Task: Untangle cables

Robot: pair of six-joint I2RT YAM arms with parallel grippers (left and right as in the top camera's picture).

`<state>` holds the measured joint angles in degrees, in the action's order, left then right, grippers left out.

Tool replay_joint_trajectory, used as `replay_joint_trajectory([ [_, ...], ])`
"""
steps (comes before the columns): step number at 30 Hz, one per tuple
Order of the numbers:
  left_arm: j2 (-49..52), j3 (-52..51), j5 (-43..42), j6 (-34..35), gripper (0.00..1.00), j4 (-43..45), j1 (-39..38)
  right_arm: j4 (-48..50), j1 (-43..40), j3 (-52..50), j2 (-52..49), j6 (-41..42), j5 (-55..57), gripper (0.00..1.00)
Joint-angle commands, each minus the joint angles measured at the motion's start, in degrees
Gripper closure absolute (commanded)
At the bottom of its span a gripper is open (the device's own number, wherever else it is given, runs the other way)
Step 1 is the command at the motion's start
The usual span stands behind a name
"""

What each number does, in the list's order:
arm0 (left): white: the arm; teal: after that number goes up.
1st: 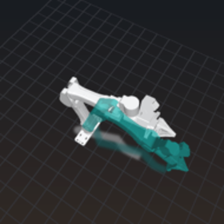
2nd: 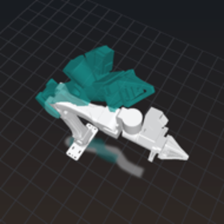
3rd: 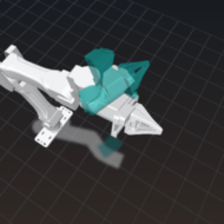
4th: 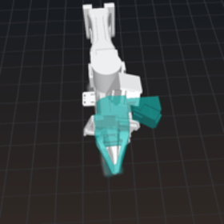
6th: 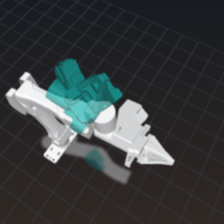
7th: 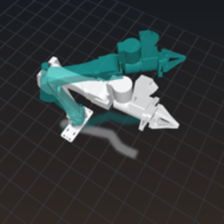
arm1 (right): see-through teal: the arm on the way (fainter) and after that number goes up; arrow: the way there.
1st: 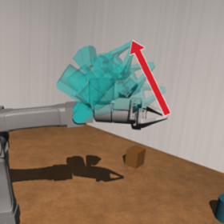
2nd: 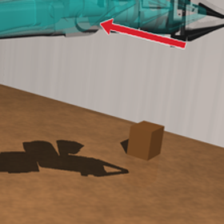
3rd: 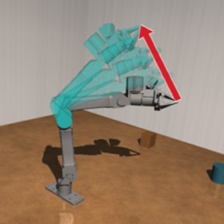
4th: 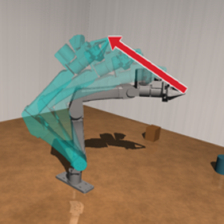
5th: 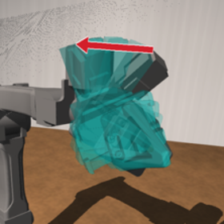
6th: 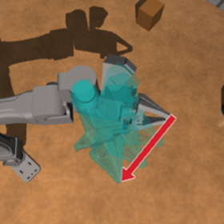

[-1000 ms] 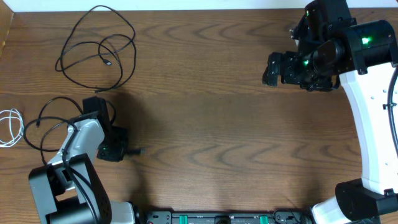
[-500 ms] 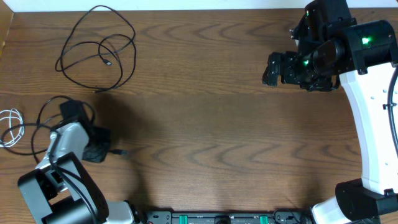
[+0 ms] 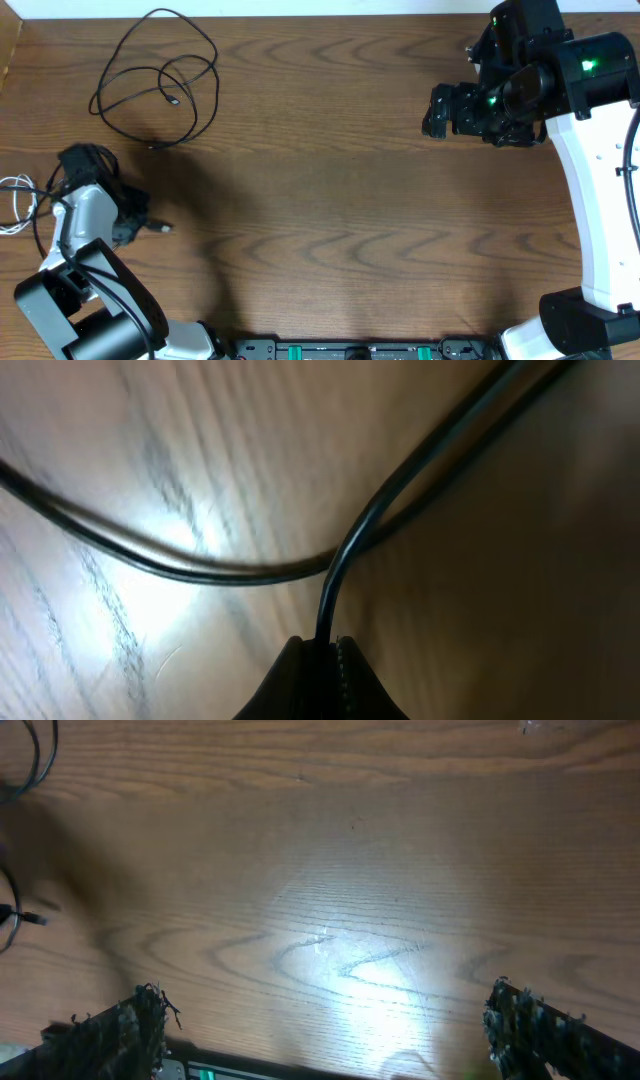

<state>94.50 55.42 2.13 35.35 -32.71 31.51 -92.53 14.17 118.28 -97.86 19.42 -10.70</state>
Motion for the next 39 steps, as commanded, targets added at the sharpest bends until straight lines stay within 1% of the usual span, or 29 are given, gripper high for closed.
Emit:
replay_joint_trajectory([
  [1,0.3,2.8,1.4,-1.3,0.87,-1.9,0.3,-0.1,0.5,0.1,0.5,-0.6,0.2,0.01],
  [3,0.3,3.9,1.3,-1.3,0.86,-3.3,0.3,0.0,0.5,0.1,0.5,-0.6,0.2,0.01],
  [5,0.3,4.8,1.3,-1.3,0.64,-4.3,0.3,0.0,0.5,0.1,0.5,-0.6,0.2,0.01],
  [6,0.3,5.3,1.3,-1.3,0.48,-4.8,0.3,0.0,0.5,0.1,0.5,-0.6,0.2,0.01],
  [8,0.3,5.8,1.3,-1.3,0.38,-5.2,0.3,0.0,0.5,0.1,0.5,-0.6,0.2,0.01],
  [9,0.2,6.0,1.3,-1.2,0.36,-5.6,0.3,0.0,0.5,0.1,0.5,-0.6,0.2,0.01],
  [14,-0.7,6.5,-4.2,-1.5,0.34,-6.3,0.3,0.0,0.5,0.1,0.5,-0.6,0.2,0.01],
  [16,-2.7,6.5,-6.5,-2.8,0.34,-6.4,0.3,0.0,0.5,0.1,0.5,-0.6,0.2,0.01],
  [20,-11.2,6.5,-9.7,-2.8,0.34,-9.4,-0.2,0.0,0.5,0.1,0.5,-0.6,0.2,0.01],
  [21,-13.3,6.5,-11.5,-2.8,0.34,-10.4,-0.5,-0.1,0.5,0.1,0.5,-0.6,0.2,0.01],
  [24,-19.9,6.5,-19.3,-6.6,0.34,-13.6,-2.6,0.0,0.5,0.1,0.5,-0.6,0.2,0.01],
  [26,-24.2,6.5,-23.6,-8.2,0.34,-16.2,-5.5,0.0,0.5,0.1,0.5,-0.6,0.2,0.01],
  [27,-25.8,6.5,-24.3,-8.7,0.34,-17.3,-7.1,0.0,0.5,0.1,0.5,-0.6,0.2,0.01],
  [30,-31.5,6.5,-24.7,-10.3,0.34,-21.5,-14.8,0.0,0.5,0.1,0.5,-0.6,0.2,0.01],
  [34,-38.9,6.5,-24.7,-11.4,0.34,-23.9,-24.8,-0.1,0.5,0.1,0.5,-0.6,0.2,0.01],
  [39,-49.5,6.5,-24.7,-11.3,0.34,-24.3,-32.2,0.0,0.5,0.1,0.5,-0.6,0.2,0.01],
])
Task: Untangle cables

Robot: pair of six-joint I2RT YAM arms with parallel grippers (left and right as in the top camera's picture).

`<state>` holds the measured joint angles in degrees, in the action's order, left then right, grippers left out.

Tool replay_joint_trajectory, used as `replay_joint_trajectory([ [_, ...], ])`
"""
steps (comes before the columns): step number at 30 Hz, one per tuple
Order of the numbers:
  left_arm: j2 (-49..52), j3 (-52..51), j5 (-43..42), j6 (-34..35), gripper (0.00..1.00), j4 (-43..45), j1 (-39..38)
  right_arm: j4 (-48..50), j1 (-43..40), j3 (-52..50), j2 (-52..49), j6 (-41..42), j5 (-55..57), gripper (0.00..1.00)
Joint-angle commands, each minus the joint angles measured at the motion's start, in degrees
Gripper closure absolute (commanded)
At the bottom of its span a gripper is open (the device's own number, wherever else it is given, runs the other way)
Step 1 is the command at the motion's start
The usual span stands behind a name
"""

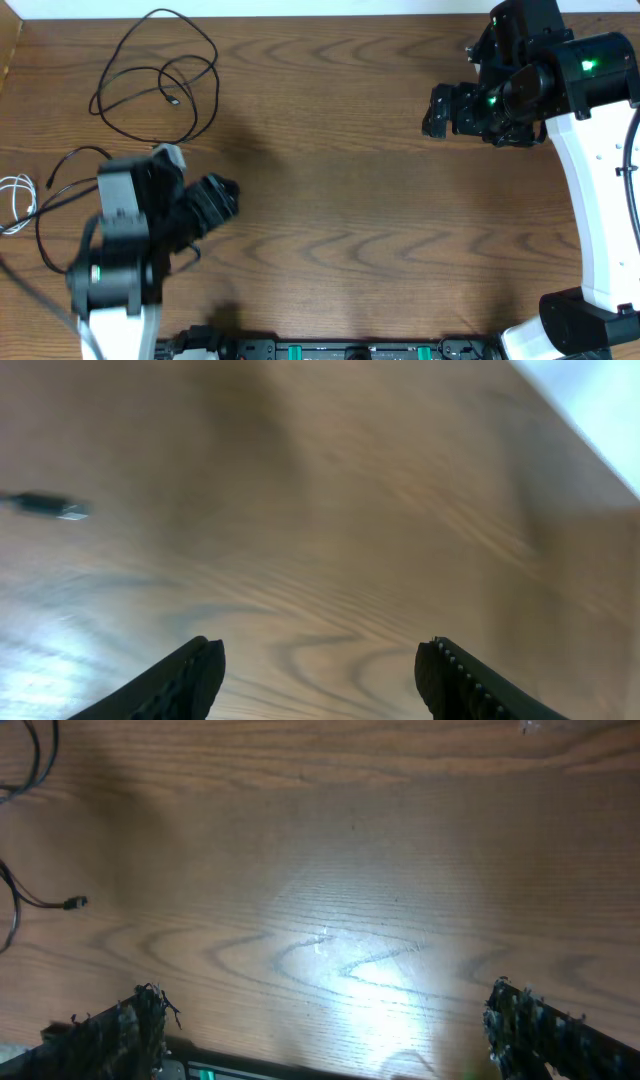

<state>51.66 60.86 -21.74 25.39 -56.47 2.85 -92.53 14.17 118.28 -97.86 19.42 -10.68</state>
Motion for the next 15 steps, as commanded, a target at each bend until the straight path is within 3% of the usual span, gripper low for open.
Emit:
replay_joint_trajectory([
  [1,-9.4,1.0,-0.7,-1.4,0.34,-1.0,-4.5,0.0,0.5,0.1,0.5,-0.6,0.2,0.01],
  [4,-16.9,1.0,-0.7,-1.4,0.33,-2.8,-5.6,0.0,0.5,0.1,0.5,-0.6,0.2,0.01],
  [7,-22.3,1.0,1.1,-1.4,0.07,-5.1,-5.6,-0.1,0.5,0.1,0.5,-0.6,0.2,0.01],
  [15,-27.8,1.0,1.6,-1.4,0.03,-11.5,-5.6,0.0,0.5,0.1,0.5,-0.6,0.2,0.01],
])
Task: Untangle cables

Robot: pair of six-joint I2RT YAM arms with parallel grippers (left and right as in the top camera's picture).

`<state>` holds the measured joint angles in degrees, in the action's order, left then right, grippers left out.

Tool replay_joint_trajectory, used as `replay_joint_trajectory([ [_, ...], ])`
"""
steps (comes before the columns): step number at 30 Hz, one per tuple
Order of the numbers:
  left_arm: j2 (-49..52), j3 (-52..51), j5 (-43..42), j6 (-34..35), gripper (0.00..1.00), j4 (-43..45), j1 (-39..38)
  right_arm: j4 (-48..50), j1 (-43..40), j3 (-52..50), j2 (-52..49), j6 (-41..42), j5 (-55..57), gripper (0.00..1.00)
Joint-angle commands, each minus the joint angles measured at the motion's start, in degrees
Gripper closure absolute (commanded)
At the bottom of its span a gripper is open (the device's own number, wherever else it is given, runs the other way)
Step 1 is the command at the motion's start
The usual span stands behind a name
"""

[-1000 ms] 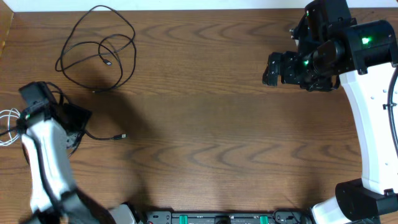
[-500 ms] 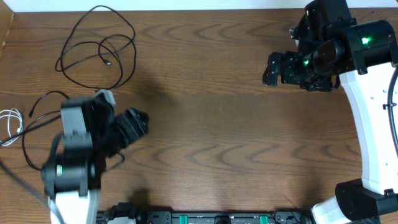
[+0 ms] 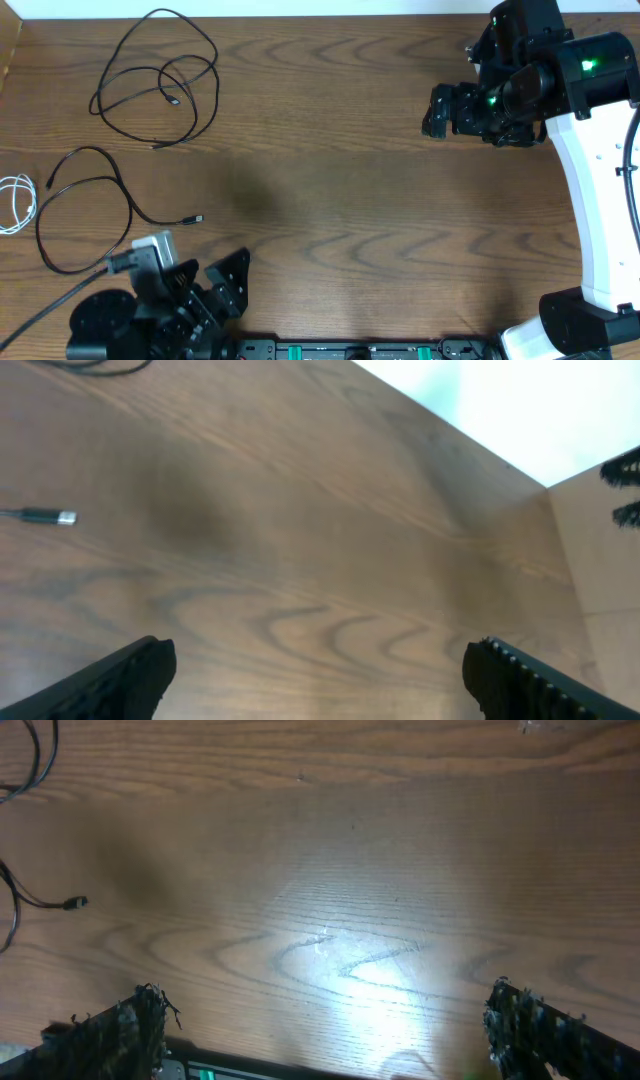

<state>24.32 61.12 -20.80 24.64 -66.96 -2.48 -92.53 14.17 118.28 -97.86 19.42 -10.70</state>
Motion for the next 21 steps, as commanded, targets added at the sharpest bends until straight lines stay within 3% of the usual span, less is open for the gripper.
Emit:
replay_joint_trajectory([
  [1,-0.5,0.7,0.7,-0.6,0.03,-1.2,-0.3,0.0,0.5,0.1,0.5,-0.6,0.2,0.01],
  [21,-0.5,0.7,0.7,-0.6,0.01,-1.2,-0.3,0.0,0.5,0.1,1.1,-0.6,0.2,0.01],
])
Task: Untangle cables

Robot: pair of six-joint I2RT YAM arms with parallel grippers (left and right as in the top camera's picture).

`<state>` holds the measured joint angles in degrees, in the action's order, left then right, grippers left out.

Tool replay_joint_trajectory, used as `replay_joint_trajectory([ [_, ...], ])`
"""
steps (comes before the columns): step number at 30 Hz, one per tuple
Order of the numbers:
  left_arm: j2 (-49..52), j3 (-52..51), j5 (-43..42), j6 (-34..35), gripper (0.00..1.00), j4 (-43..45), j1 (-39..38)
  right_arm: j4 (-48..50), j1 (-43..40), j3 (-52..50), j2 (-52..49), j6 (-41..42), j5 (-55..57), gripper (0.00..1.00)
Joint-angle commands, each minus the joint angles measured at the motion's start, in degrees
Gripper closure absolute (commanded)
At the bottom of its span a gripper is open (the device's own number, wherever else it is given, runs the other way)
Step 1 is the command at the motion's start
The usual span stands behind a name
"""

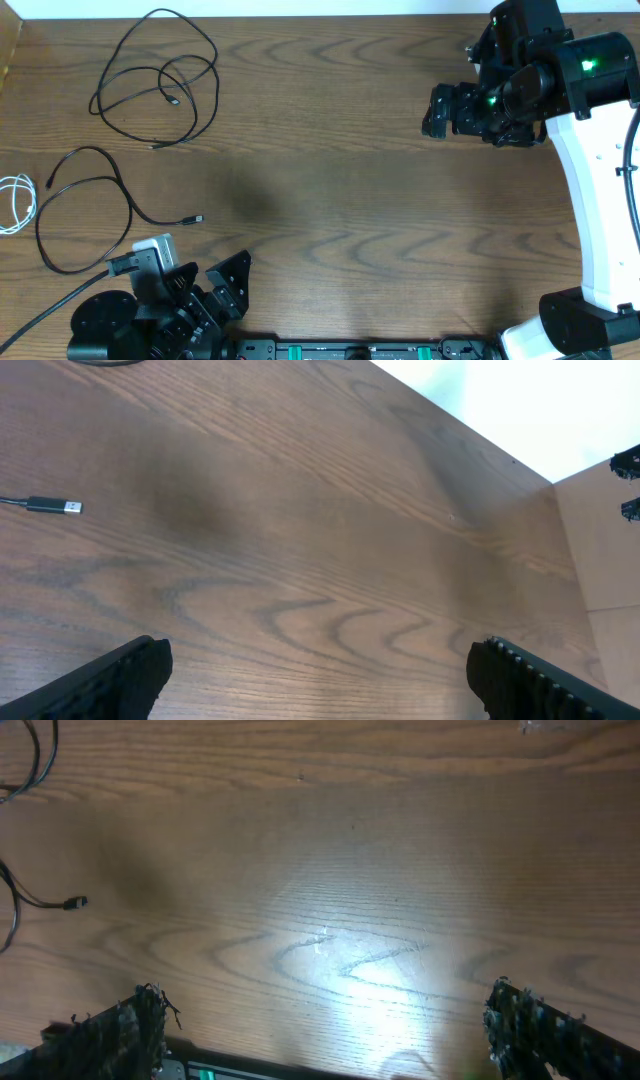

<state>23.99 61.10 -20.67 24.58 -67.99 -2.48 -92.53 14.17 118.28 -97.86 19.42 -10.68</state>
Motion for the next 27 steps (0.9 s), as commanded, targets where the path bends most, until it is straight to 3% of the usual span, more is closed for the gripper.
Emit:
replay_joint_trajectory([
  [1,-0.2,0.7,0.6,-0.5,0.01,-0.2,-0.3,-0.1,0.5,0.1,1.4,-0.7,0.3,0.01],
  [8,-0.2,0.7,0.6,-0.5,0.01,-0.2,-0.3,-0.3,0.5,0.1,6.6,-2.9,10.8,0.01],
  [15,-0.2,0.7,0.6,-0.5,0.01,-0.2,-0.3,1.4,0.5,-3.5,13.6,-9.4,11.2,0.01],
  [21,-0.2,0.7,0.6,-0.5,0.01,-0.2,-0.3,11.9,0.5,-19.2,23.7,-13.8,11.1,0.01],
  [27,-0.2,0.7,0.5,-0.5,0.01,-0.2,-0.3,26.5,0.1,-43.6,39.0,-23.0,6.8,0.01],
])
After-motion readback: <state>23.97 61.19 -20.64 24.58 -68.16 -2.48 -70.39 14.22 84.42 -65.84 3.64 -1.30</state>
